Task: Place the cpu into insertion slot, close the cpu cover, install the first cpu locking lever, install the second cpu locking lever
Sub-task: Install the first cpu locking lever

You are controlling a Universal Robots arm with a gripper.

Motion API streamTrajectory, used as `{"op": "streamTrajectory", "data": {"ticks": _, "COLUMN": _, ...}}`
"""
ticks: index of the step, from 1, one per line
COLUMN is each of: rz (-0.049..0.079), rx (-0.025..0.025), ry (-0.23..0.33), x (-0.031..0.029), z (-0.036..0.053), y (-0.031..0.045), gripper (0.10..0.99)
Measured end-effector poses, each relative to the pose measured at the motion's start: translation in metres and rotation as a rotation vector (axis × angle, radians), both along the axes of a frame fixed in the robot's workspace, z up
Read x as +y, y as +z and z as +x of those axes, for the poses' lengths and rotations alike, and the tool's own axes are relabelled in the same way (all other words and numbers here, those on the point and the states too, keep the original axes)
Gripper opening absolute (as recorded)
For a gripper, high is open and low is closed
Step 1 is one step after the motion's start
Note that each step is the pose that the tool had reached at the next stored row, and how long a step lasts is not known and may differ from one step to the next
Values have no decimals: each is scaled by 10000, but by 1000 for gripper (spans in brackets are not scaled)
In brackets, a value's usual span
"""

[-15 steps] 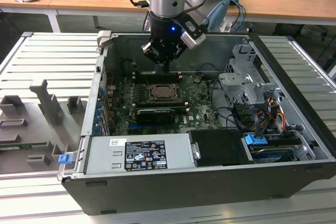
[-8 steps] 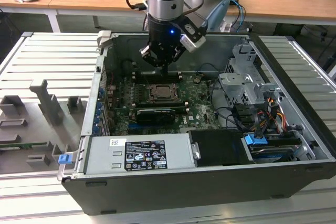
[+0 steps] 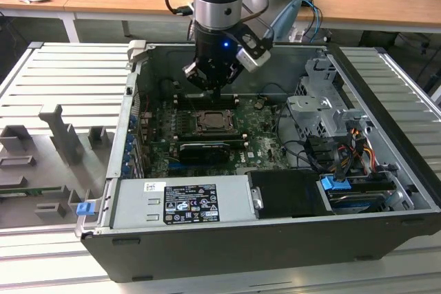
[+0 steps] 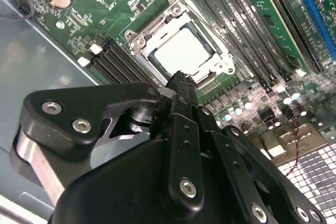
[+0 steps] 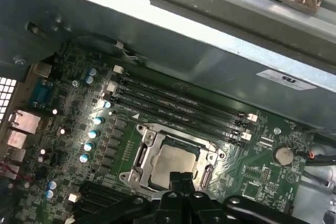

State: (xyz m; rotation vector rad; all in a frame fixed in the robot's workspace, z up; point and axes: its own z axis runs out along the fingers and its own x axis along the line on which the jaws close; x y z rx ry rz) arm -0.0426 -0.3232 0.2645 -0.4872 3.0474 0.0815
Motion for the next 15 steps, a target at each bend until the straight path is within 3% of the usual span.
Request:
{"op": "streamTrajectory", "data": {"ticks": 10, "rz": -1, "rx": 1, "ry": -124, "x": -1, "z": -120, "y": -10, "gripper": 106}}
{"op": "streamTrajectory", "data": {"ticks": 13, "rz": -1, "rx": 0, "ry": -595, "x": -1, "z": -133, "y": -25, "gripper": 106}}
{"op": "streamTrajectory", "data": {"ticks": 15, "rz": -2, "rx": 0, "ry": -618, "x": -1, "z": -195, "y": -27, "gripper": 106}}
